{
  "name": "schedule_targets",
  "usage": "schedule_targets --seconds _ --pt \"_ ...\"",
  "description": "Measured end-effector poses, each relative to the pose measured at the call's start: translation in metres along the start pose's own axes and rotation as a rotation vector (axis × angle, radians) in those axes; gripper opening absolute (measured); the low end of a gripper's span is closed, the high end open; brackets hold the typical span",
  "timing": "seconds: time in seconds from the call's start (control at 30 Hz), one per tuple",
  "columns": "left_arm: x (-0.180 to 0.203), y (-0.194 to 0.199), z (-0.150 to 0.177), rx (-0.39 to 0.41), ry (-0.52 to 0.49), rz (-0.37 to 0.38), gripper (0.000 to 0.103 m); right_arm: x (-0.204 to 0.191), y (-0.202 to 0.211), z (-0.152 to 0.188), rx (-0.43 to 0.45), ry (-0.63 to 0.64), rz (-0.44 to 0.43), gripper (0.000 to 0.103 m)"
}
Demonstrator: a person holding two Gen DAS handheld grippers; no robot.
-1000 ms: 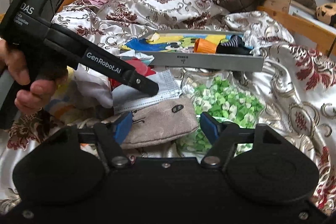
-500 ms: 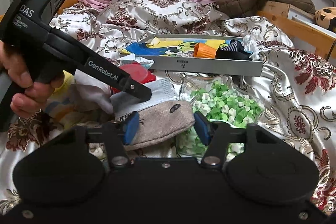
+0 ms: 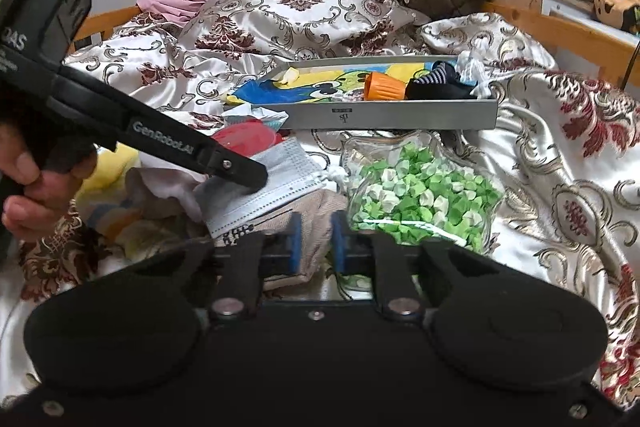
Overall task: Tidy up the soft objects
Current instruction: 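Grasp the white face mask with the left tool while the right tool grasps the beige cloth pouch, then lift the mask and pouch and carry both over the painted tray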
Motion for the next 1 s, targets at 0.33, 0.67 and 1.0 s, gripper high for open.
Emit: schedule_targets --seconds 0.33,0.67,1.0 --pt "0.009 0.034 0.002 0.042 0.038 -0.040 0.006 -0.026 0.010 0.001 0.047 0.193 0.106 0.001" --pt "0.015 0.075 0.005 0.142 0.113 -0.074 0.006 -0.044 0.037 -0.001 0.184 0.358 0.217 0.001" --pt "0.027 0.099 0.017 0.209 0.151 -0.111 0.006 -0.048 0.053 -0.007 0.283 0.442 0.276 0.001"
Point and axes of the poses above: each gripper's, at about its wrist camera, not at the fingertips, and y roughly against the way its jaws point, x to its right, z to its underside, the point moved 1 cm from there along -y, roughly the way its jaws point, and after that the axes turned 1 degree about z, right-handed, at the moved point
